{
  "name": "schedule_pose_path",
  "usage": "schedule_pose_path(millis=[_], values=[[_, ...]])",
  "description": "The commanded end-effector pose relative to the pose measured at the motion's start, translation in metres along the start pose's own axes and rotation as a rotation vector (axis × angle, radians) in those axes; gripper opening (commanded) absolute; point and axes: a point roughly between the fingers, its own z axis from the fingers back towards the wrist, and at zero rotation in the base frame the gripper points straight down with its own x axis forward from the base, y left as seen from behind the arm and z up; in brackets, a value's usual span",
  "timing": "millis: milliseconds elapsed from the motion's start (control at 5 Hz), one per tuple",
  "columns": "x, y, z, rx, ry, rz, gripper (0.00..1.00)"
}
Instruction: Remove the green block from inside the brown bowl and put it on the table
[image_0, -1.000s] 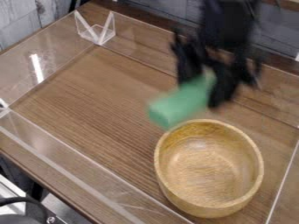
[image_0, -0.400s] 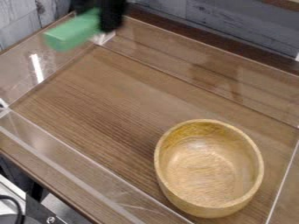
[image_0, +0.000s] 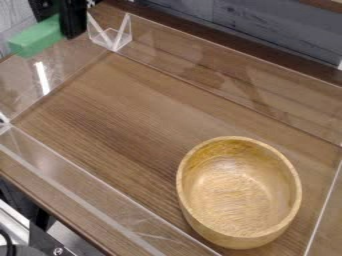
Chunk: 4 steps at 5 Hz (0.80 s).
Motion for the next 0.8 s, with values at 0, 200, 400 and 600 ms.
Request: schedule_pose_path(millis=[0, 200, 400, 600], values=[[0.000, -0.001, 0.000, 0.024, -0.041, -0.004, 0.00], [0.002, -0.006, -0.014, 0.017, -0.040, 0.003, 0.00], [0.002, -0.017, -0.024, 0.011, -0.037, 0.013, 0.00], [0.001, -0.028, -0.035, 0.005, -0.034, 0.023, 0.00]])
